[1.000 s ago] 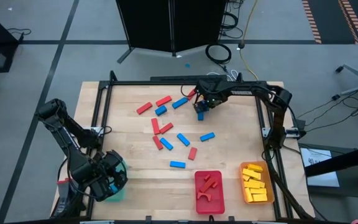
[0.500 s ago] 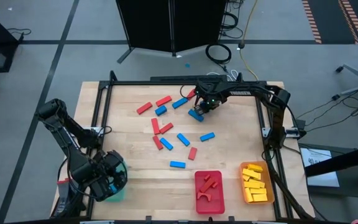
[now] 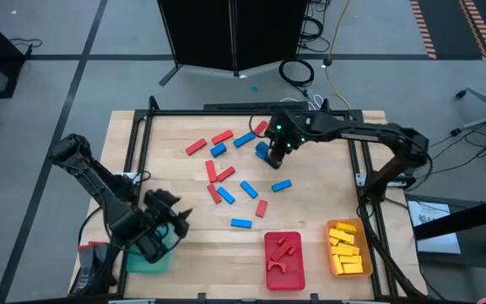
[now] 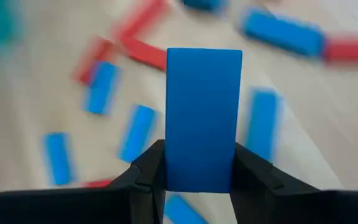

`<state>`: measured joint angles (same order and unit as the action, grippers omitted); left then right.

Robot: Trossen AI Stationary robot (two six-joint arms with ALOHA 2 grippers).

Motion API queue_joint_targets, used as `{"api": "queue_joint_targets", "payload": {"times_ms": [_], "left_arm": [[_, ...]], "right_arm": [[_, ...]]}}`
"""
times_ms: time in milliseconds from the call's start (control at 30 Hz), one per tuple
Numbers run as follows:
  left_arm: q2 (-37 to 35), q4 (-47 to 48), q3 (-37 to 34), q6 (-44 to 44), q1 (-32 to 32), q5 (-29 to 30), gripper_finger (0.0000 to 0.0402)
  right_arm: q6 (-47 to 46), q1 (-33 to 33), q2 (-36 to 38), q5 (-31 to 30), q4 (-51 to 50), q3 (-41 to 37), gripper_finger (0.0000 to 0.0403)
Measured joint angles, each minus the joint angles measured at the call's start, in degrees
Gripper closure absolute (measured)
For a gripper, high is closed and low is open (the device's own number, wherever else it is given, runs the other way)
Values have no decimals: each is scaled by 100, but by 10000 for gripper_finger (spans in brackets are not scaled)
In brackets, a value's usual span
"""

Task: Sort blocks
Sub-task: Put the blue block into the blue bin

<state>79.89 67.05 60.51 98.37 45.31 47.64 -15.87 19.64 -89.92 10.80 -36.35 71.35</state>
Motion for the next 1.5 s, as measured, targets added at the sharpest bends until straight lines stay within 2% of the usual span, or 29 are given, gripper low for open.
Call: {"api": "queue_joint_targets", "payload": {"times_ms": [100, 233, 333, 433, 500, 567, 667, 833, 967, 1167, 1300, 1500], "left_arm": [[-106, -306, 0, -177, -420, 553, 121], [-341, -1047, 0, -678, -965, 1380, 121], [-578, -1998, 0, -1721, -1297, 1854, 121], [-781, -3416, 0, -3391, -1620, 1906, 121], [-842, -4575, 0, -4802, -1846, 1612, 121], [-849, -5698, 0, -6150, -2083, 1028, 121], [-847, -6465, 0, -7240, -2447, 202, 121], [-841, -6756, 0, -7920, -2982, -654, 121], [-783, -7908, 0, -8633, -3395, -1977, 121], [-700, -9146, -2, -9143, -3804, -3076, 121], [-603, -9562, 4, -9167, -3953, -3434, 121], [-321, -9583, 4, -9024, -4062, -3539, 121]], "right_arm": [[185, -257, 436, 288, 571, 0, 291], [352, -554, 888, 314, 1542, 0, 291], [354, -647, 1105, 314, 2135, 7, 291], [325, -721, 1173, 311, 2495, 7, 291], [328, -783, 1173, 448, 2673, 7, 291], [346, -848, 1151, 631, 2873, 7, 291], [413, -934, 1144, 765, 3106, 7, 291], [572, -1017, 1338, 762, 3192, 4, 291], [733, -1079, 1477, 762, 3188, 4, 291], [745, -1136, 1612, 762, 3177, 4, 291], [759, -1160, 1621, 762, 3188, 4, 291], [772, -1197, 1621, 757, 3335, 4, 291]]}}
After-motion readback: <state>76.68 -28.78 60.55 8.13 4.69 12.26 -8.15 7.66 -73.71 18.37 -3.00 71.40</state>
